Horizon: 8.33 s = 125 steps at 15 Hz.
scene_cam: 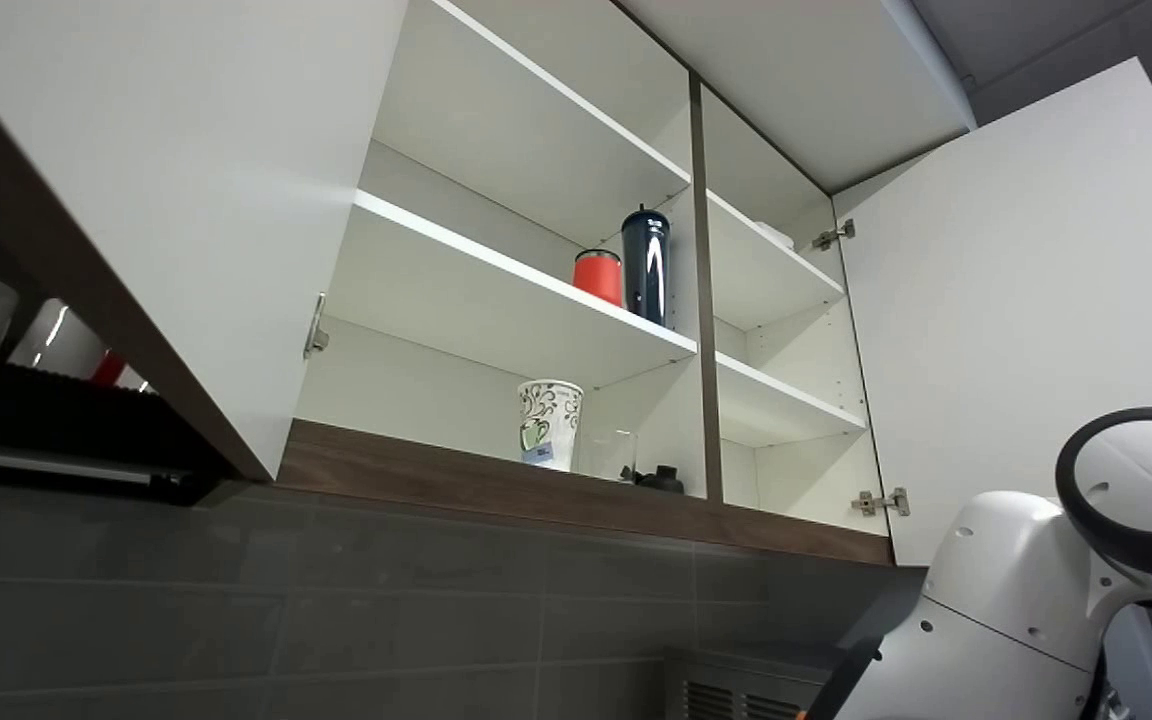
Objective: Put the straws inside the tea cup then put the cup and side plate inside the top cupboard
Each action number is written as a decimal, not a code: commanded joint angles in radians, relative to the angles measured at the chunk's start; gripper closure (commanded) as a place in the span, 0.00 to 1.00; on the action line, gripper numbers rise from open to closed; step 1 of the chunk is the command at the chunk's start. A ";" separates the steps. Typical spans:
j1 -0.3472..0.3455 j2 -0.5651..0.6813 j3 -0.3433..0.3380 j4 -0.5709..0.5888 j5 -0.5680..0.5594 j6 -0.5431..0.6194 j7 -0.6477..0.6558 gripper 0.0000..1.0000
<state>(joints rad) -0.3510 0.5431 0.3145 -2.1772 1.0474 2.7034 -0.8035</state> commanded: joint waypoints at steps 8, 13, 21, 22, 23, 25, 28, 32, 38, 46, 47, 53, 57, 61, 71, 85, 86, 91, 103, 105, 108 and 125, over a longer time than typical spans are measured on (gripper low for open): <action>0.097 0.013 -0.109 0.034 0.013 -0.121 0.157 0.20; 0.155 0.022 -0.163 0.056 0.012 -0.167 0.201 0.11; 0.189 0.044 -0.184 0.083 0.014 -0.176 0.237 0.68; 0.189 0.046 -0.185 0.085 0.015 -0.174 0.239 0.77; 0.189 0.049 -0.185 0.087 0.016 -0.174 0.242 0.84; 0.186 0.049 -0.186 0.089 0.020 -0.171 0.245 0.98; 0.180 0.042 -0.188 0.089 0.027 -0.171 0.240 1.00; 0.171 0.028 -0.188 0.085 0.035 -0.164 0.194 0.99; 0.157 0.006 -0.178 0.072 0.061 -0.182 0.040 0.99; 0.172 -0.117 -0.254 -0.005 0.001 -0.344 0.026 0.99; 0.176 -0.130 -0.270 -0.015 -0.006 -0.348 0.035 0.99; 0.183 -0.211 -0.334 -0.092 -0.110 -0.371 0.069 0.99; 0.181 -0.307 -0.350 -0.167 -0.231 -0.454 0.083 0.99; 0.190 -0.428 -0.352 -0.221 -0.335 -0.584 0.115 0.99; 0.272 -0.585 -0.351 -0.188 -0.433 -0.711 0.204 0.98; 0.290 -0.630 -0.349 -0.091 -0.382 -0.787 0.312 0.99; 0.294 -0.636 -0.347 -0.075 -0.386 -0.794 0.323 0.99; 0.314 -0.685 -0.340 -0.017 -0.406 -0.840 0.457 0.99; 0.341 -0.749 -0.344 0.032 -0.405 -0.863 0.553 0.98; 0.339 -0.746 -0.336 0.028 -0.413 -0.834 0.590 0.99; 0.349 -0.776 -0.312 0.030 -0.396 -0.773 0.703 0.99; 0.405 -0.827 -0.241 0.154 -0.412 -0.763 1.061 0.99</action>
<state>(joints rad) 0.0495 -0.2845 0.0787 -2.0255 0.6376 1.9423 0.2555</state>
